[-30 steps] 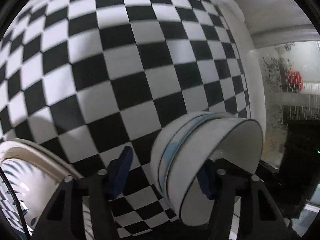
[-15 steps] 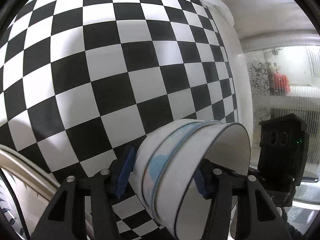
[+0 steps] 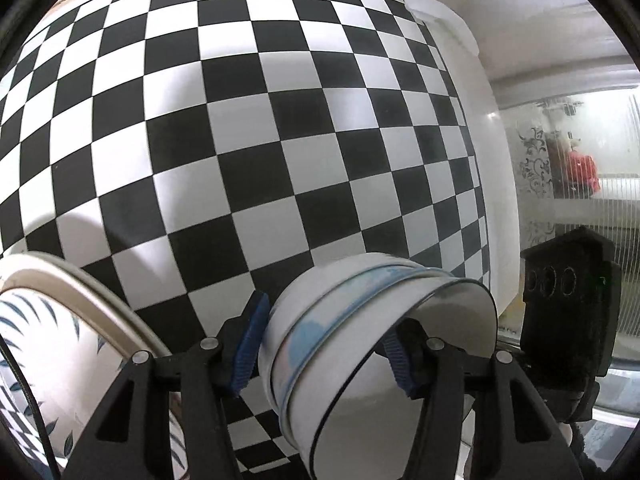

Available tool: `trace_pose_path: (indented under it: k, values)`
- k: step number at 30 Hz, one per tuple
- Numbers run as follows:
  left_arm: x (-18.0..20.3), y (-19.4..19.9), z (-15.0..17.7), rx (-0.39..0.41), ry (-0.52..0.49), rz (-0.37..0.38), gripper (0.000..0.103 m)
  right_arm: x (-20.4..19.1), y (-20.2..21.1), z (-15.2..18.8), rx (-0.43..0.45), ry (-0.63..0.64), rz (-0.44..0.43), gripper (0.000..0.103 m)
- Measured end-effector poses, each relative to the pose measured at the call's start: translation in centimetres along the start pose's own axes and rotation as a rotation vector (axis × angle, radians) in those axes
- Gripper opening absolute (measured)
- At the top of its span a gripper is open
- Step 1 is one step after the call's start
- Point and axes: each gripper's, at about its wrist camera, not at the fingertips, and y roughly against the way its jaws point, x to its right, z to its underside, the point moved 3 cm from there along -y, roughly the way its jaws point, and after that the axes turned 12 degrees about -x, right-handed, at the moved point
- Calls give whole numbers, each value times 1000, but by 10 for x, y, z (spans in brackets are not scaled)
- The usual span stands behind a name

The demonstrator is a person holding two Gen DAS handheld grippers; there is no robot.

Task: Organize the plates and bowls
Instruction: 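Carry the bowl stack over the plate stack and lower it onto the plates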

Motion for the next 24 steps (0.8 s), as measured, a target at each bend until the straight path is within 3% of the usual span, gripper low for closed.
trace_pose_path:
  k: [12,24]
  values:
    - [-10,36,18,28,44,-21,51,-60,-4,6,-50,21,-4,54]
    - [-63,92,51,113,152,-11,51,-167,-45,8,-135,149,17,54]
